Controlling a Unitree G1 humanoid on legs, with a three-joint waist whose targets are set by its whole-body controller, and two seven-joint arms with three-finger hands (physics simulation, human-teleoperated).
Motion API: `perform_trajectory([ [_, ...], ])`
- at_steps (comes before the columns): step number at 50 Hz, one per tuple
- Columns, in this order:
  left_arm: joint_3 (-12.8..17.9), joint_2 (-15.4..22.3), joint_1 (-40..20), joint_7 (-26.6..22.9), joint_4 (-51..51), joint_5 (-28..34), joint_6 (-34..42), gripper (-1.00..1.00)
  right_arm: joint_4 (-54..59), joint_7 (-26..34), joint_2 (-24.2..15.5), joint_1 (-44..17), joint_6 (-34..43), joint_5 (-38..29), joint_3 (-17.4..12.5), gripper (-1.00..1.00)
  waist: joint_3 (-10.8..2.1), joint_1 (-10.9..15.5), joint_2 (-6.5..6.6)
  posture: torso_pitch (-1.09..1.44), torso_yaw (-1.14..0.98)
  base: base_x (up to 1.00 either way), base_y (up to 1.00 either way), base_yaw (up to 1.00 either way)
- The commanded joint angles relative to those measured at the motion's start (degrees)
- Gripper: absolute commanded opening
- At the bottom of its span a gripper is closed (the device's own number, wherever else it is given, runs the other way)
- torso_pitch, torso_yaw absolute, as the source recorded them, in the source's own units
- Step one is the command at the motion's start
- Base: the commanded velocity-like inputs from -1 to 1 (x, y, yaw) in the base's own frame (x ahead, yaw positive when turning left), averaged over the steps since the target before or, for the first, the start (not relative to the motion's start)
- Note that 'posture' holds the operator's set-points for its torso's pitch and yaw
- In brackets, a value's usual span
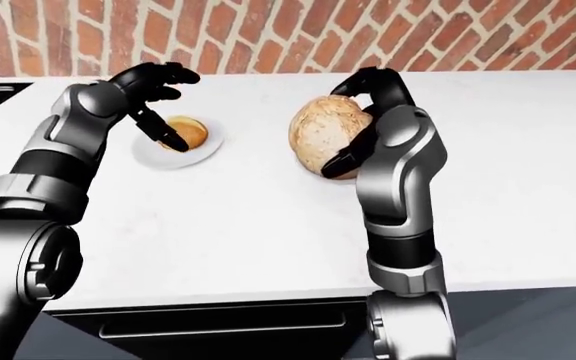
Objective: Place all breads on the cutting board.
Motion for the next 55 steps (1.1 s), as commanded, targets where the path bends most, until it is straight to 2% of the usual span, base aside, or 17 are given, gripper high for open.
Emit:
perform_trajectory([
  [1,0.3,0.5,-2.6,1.1,-2.3,-0.2,-1.2,0.58,-1.8,-0.6,-0.7,-2.1,-1.0,-0.4,-0.3,-1.0,-1.93,0.0,0.08,0.0,0.0,0.0,0.0,0.0],
  [3,0.3,0.2,-2.7,1.3,-1.8,0.0,-1.4,0.5,-1.8,-0.8,-0.7,-1.9,-1.2,-0.2,-0.4,-1.0,-1.96,0.0,0.06,0.0,0.0,0.0,0.0,0.0],
  [14,-0.2,-0.2,-3.0,2.3,0.3,1.4,-1.7,0.4,-1.2,-1.8,-0.8,-1.3,-1.9,0.8,-0.7,-1.0,-2.09,0.0,0.02,0.0,0.0,0.0,0.0,0.0],
  [30,0.2,-0.1,-2.5,5.4,3.1,2.8,-0.9,0.37,-0.3,-3.5,-0.7,-0.5,-2.8,2.0,-0.6,-1.0,-2.23,-0.1,0.05,0.0,0.0,0.0,0.0,0.0],
  [33,0.2,-0.2,-2.4,5.6,3.1,3.0,-0.8,0.22,-0.5,-3.5,-0.7,-0.4,-2.7,2.1,-0.6,-1.0,-2.27,-0.1,0.05,0.0,0.0,0.0,0.0,0.0],
  [40,0.1,-0.6,-2.2,7.3,3.7,3.6,-0.8,0.18,-0.1,-4.2,-0.6,0.1,-3.2,2.6,-0.6,-1.0,-2.34,-0.1,0.07,0.0,0.0,0.0,0.0,0.0],
  [48,-1.0,-1.0,-1.2,11.3,4.1,6.3,-4.2,0.15,0.3,-4.9,-0.6,0.7,-4.0,3.2,-0.8,-1.0,-2.43,-0.2,0.09,0.0,0.0,0.0,0.0,0.0],
  [55,-0.7,-1.1,-1.5,13.3,3.9,7.3,-7.6,-0.01,0.2,-4.9,-0.8,0.7,-4.0,3.4,-0.7,-1.0,-2.45,-0.2,0.04,0.0,0.0,0.0,0.0,0.0],
])
